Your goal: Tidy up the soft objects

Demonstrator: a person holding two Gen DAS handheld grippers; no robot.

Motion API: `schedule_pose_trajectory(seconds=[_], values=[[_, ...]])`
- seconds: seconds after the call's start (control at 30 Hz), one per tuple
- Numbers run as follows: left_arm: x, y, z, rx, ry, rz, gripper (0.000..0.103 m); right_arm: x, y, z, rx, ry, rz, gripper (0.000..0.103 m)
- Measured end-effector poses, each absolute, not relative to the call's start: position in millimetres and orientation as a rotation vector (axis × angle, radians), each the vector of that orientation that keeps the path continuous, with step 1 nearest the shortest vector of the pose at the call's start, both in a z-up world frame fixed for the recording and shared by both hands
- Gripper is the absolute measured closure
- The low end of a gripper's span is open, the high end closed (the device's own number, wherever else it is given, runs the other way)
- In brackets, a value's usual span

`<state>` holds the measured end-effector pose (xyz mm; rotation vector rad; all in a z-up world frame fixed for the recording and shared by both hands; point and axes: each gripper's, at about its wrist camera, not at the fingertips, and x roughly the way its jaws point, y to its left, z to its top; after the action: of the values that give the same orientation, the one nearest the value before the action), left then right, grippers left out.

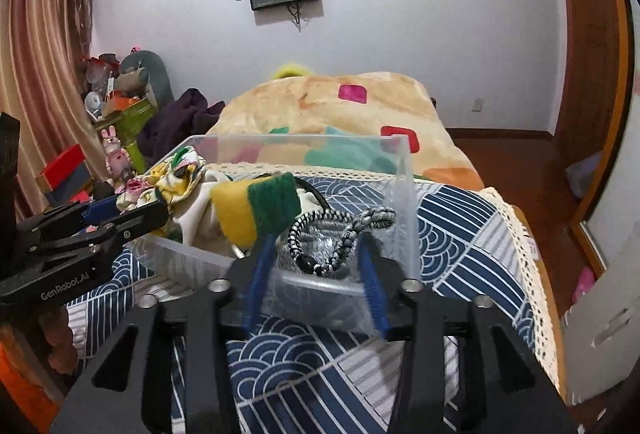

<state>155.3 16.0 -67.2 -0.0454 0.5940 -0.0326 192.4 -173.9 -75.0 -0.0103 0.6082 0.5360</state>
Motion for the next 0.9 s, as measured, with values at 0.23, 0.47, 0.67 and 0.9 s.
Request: schedule_pose_trajectory(seconds=[0.23, 0.47, 0.67, 0.9], values=[[132.6, 16.0, -54.0, -0.057, 0.548, -0.048, 0.046, 181.1, -188.3, -67.2, 0.007, 0.593, 0.537, 0.055], [110.0, 18.0, -24.0, -0.088, 0.455, -0.067, 0.045, 165.0, -194.6, -39.8, 0.021, 0.491, 0.527, 0.055], [86.6, 16.7, 2.3, -0.084, 0.358, -0.065, 0.041, 142.1, -194.2, -14.5, 0.015, 0.369, 0.520, 0.049], [67.3, 17.7, 18.2, -0.101, 0.289, -0.074, 0.028, 127.4, -193.7, 0.1, 0.018, 0.272, 0.516, 0.031]])
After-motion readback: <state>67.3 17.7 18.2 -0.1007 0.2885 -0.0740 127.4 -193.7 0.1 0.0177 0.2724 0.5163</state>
